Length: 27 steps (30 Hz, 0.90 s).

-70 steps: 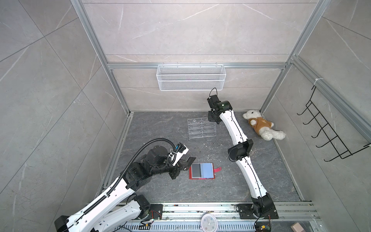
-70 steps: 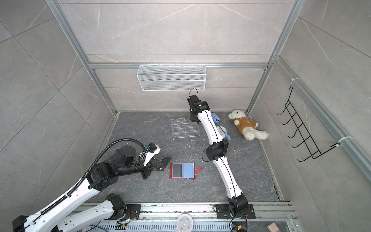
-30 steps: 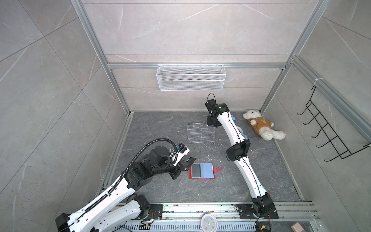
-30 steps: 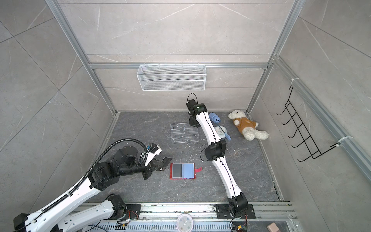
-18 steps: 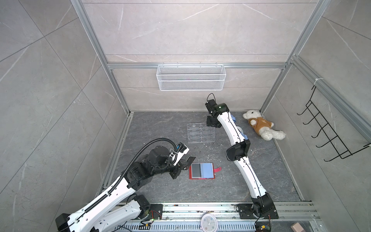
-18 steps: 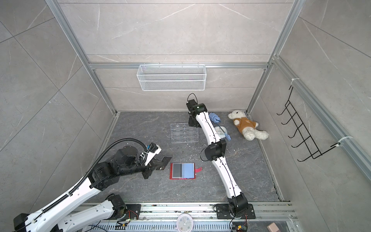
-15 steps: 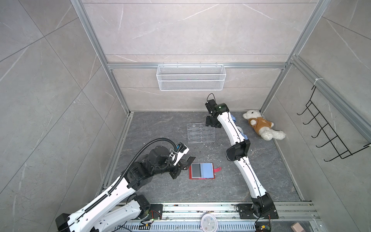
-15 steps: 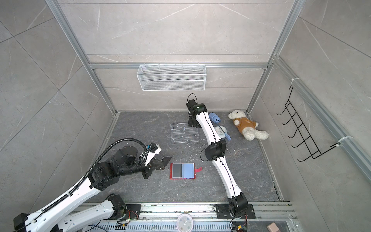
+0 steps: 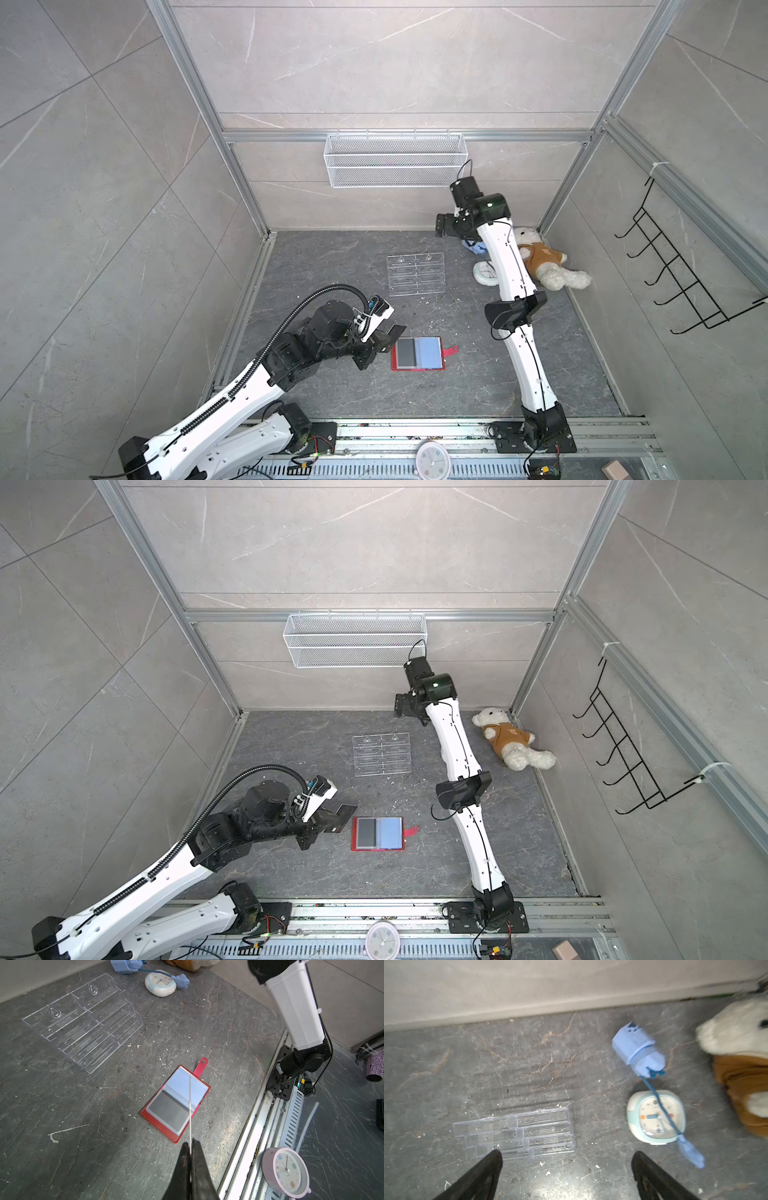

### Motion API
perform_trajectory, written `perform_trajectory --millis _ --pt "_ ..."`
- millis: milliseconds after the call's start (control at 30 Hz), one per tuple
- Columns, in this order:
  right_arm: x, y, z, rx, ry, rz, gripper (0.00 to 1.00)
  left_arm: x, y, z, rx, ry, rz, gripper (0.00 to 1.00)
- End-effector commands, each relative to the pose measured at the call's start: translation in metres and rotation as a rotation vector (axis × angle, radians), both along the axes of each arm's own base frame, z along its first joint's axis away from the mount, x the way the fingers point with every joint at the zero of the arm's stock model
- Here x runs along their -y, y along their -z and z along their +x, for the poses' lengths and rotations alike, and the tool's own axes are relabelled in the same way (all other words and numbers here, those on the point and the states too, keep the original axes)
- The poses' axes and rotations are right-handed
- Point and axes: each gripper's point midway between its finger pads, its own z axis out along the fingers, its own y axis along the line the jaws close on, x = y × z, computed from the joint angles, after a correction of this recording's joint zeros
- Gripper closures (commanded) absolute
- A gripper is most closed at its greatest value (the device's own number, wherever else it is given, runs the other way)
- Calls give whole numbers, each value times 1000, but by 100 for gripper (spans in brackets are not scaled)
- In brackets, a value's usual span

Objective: Take the credit cards out of the card holder

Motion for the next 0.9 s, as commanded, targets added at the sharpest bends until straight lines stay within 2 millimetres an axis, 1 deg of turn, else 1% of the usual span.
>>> perform_trajectory --millis 0,33,133,233,333,400,433,533,600,700,767,867 --pt "6 -55 -19 116 -120 -39 0 13 -20 -4 36 82 -36 100" --pt "9 -62 -22 124 -138 -33 0 15 -21 -4 39 98 -34 100" --pt "11 -85 -28 159 -193 72 3 22 -27 -6 52 154 -25 100" --pt "4 -113 -37 220 -265 163 4 27 -31 -9 50 209 -6 100" --pt "2 -131 -48 258 -301 175 4 30 -33 -8 50 235 12 100" --pt "9 -133 -55 247 -285 160 3 31 -33 -7 50 240 26 100" --pt "16 -134 -58 239 -269 137 3 32 -34 -6 52 243 27 100" --pt "36 -129 -70 189 -211 77 3 35 -37 -4 59 246 24 100" --pt "45 -126 -79 155 -191 55 3 36 -38 -3 65 248 24 100" --pt "61 -129 -97 138 -158 14 3 39 -37 -1 74 250 21 100" --pt "66 -132 -109 147 -151 -1 2 41 -36 1 78 251 18 100" --pt "77 -130 -129 194 -127 -24 0 45 -35 2 79 259 9 100"
